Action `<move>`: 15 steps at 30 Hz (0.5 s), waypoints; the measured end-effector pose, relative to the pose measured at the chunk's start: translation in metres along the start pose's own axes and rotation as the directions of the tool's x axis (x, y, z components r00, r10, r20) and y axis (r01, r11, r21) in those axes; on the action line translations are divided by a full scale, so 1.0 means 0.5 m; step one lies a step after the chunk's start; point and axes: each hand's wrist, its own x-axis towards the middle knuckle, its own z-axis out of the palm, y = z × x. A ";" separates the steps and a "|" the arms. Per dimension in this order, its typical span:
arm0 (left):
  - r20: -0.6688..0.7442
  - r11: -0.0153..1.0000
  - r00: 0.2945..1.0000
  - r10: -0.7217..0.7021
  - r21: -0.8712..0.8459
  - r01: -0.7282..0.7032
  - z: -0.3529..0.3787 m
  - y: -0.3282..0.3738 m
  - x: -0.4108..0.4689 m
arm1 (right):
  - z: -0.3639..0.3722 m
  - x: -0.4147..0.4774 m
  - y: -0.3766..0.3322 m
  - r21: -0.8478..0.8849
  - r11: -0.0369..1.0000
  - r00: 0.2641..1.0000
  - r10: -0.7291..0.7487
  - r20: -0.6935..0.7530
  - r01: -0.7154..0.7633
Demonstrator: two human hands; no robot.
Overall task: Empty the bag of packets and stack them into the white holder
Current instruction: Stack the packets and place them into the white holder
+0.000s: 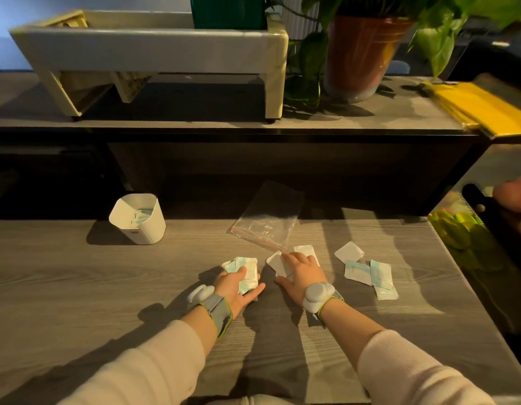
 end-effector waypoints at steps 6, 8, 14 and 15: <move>0.005 0.999 0.999 -0.039 0.000 0.039 -0.006 0.001 0.002 | -0.006 0.003 -0.010 -0.052 0.999 0.999 0.017 0.038 -0.015; 0.004 0.999 0.999 -0.044 0.018 0.044 -0.008 0.001 0.003 | -0.013 0.005 -0.012 -0.043 0.999 0.997 0.015 0.072 -0.012; 0.006 0.998 0.999 -0.054 0.041 0.053 -0.015 0.001 0.010 | -0.017 -0.004 -0.012 0.066 0.997 0.996 0.035 0.081 -0.040; 0.007 0.998 0.999 -0.049 0.036 0.049 -0.015 0.002 0.009 | -0.021 -0.010 -0.014 0.120 0.992 0.999 0.038 0.037 -0.042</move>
